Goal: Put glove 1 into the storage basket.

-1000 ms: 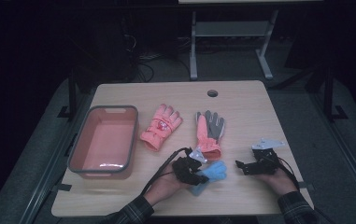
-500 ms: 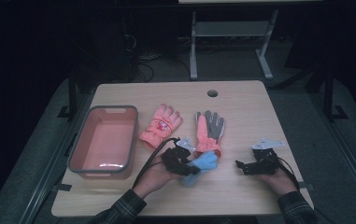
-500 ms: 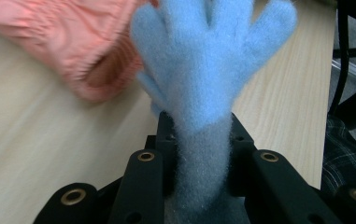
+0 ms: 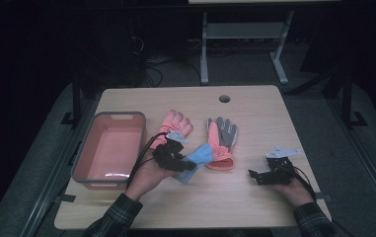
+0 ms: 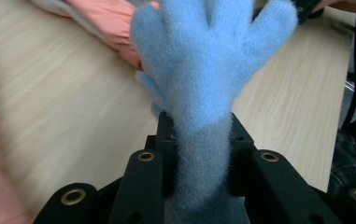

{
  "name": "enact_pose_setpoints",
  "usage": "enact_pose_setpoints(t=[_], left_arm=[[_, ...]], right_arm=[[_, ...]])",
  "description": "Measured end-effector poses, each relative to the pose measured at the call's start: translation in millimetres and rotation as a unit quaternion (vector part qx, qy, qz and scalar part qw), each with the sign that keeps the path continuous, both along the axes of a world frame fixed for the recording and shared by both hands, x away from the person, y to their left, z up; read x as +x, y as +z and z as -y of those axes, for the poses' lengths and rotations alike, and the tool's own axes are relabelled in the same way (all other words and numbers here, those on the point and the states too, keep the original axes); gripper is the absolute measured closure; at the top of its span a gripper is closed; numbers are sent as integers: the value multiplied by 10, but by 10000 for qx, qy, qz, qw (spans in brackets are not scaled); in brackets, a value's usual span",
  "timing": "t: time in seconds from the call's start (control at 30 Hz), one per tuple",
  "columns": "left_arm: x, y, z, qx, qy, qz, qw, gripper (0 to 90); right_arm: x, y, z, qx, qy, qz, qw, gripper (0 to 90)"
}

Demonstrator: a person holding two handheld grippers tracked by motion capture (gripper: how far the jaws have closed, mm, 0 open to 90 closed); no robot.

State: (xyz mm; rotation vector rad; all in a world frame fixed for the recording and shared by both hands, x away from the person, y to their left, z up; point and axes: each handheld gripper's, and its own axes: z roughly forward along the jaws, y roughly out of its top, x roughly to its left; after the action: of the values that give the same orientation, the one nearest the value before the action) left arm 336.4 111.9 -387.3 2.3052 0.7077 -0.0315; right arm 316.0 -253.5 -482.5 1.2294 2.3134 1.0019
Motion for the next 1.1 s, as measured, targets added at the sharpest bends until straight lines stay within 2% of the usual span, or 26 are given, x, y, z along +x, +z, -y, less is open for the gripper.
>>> enact_pose_setpoints(t=[0.17,0.27,0.6,0.83,1.1], left_arm=[[50,102,-170,-72,241,61,9997,730],[78,146,-259,-30,328,127,9994,731],[155,355,-652,14,802,329,9962,731],[192,461,-981,-9,1245,491,9910,730],[206,529,-1307,35,1635,597,9847,730]], right_arm=[[0,0,0,-2,-2,1,10000,92],[0,0,0,-1,-1,-2,10000,92],[0,0,-1,0,-6,-3,10000,92],[0,0,0,1,-2,0,10000,92],[0,0,-1,3,-6,-1,10000,92]])
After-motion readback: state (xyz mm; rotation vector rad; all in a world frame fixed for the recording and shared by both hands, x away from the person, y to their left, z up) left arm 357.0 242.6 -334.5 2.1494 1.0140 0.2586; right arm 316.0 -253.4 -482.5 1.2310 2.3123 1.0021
